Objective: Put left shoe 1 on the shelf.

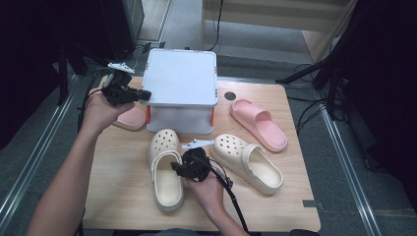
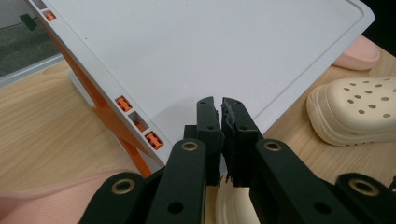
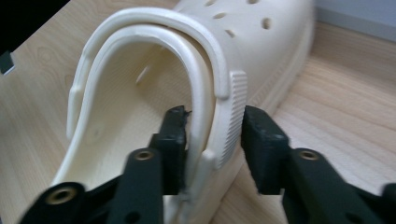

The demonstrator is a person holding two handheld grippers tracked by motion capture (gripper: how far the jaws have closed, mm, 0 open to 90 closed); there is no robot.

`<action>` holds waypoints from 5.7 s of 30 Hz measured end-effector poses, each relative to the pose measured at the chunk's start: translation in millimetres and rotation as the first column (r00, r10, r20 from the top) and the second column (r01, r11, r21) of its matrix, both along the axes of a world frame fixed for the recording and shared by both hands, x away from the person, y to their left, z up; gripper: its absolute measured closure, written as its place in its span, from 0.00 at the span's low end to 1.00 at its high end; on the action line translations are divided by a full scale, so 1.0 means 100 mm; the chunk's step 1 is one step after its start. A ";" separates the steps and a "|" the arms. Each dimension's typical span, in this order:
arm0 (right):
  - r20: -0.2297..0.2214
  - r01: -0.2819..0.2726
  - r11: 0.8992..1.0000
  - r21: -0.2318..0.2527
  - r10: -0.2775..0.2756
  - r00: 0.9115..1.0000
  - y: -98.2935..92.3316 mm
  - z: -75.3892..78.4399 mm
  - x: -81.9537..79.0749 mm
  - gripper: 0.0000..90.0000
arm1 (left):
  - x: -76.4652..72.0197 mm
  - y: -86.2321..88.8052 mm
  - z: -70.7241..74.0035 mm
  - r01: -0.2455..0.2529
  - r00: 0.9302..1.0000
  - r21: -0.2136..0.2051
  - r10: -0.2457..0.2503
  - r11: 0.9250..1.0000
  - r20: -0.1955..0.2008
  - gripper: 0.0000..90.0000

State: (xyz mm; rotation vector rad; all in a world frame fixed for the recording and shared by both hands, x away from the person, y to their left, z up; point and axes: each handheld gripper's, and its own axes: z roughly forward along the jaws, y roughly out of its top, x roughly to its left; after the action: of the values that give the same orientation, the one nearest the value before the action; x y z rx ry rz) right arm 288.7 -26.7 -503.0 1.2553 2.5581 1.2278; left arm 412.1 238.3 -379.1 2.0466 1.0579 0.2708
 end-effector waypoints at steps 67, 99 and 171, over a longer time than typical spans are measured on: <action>0.079 -0.022 0.999 0.043 0.019 0.997 -0.23 0.37 0.43 0.85 | -0.01 0.02 -0.03 0.002 1.000 -0.025 -0.001 1.000 0.014 0.92; 0.044 -0.132 0.990 -0.042 0.133 0.990 -0.28 -0.09 -0.02 1.00 | -0.01 0.03 -0.03 0.003 1.000 -0.025 -0.003 1.000 0.015 0.94; 0.096 -0.086 0.996 0.037 0.082 0.992 0.32 0.13 0.65 0.92 | -0.02 0.01 -0.03 0.000 1.000 -0.031 0.000 1.000 0.009 0.92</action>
State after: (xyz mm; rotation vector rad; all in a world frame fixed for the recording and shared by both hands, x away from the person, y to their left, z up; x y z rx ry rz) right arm 354.2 5.4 -490.1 1.0782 2.5550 1.3283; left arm 409.6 238.9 -382.4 2.0166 1.0502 0.2616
